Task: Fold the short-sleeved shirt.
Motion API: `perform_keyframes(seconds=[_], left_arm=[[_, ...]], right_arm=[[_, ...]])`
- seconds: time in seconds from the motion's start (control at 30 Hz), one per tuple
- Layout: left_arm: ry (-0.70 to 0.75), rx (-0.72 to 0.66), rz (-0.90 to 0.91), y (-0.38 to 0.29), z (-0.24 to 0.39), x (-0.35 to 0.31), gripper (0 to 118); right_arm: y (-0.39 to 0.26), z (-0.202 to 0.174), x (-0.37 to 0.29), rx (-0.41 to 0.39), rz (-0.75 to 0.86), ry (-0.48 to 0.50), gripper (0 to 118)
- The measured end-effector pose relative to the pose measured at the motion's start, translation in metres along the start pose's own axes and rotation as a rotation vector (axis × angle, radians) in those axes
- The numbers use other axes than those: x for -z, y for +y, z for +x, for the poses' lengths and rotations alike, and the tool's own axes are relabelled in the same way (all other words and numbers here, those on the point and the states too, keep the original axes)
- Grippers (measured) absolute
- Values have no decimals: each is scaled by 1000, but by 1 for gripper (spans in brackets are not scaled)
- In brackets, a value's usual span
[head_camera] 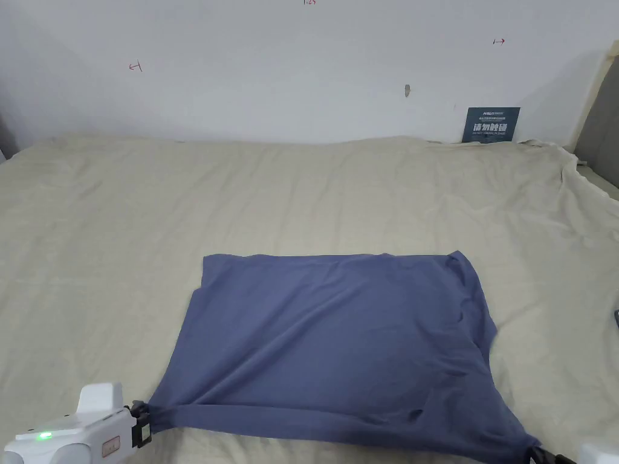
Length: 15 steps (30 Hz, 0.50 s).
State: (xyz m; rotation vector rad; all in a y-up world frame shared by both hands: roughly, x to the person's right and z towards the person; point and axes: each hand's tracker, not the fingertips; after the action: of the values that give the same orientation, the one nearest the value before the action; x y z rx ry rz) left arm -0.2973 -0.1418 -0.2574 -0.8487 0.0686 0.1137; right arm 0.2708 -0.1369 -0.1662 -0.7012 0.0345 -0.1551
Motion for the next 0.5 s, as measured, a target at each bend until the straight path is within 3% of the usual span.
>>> perform_keyframes(seconds=[0.33, 0.43, 0.47, 0.5], left_arm=[[61, 11, -88, -31, 2, 43, 1], [61, -22, -95, -26, 11, 29, 13], [35, -47, -121, -22, 10, 26, 22], [11, -73, -122, -19, 11, 21, 37]], right_arm=[[-29, 9, 61, 59, -200, -102, 1], [-25, 5, 57, 52, -202, -107, 2], [-20, 3, 54, 49, -207, -105, 8], [-14, 1, 48, 45, -203, -100, 21]])
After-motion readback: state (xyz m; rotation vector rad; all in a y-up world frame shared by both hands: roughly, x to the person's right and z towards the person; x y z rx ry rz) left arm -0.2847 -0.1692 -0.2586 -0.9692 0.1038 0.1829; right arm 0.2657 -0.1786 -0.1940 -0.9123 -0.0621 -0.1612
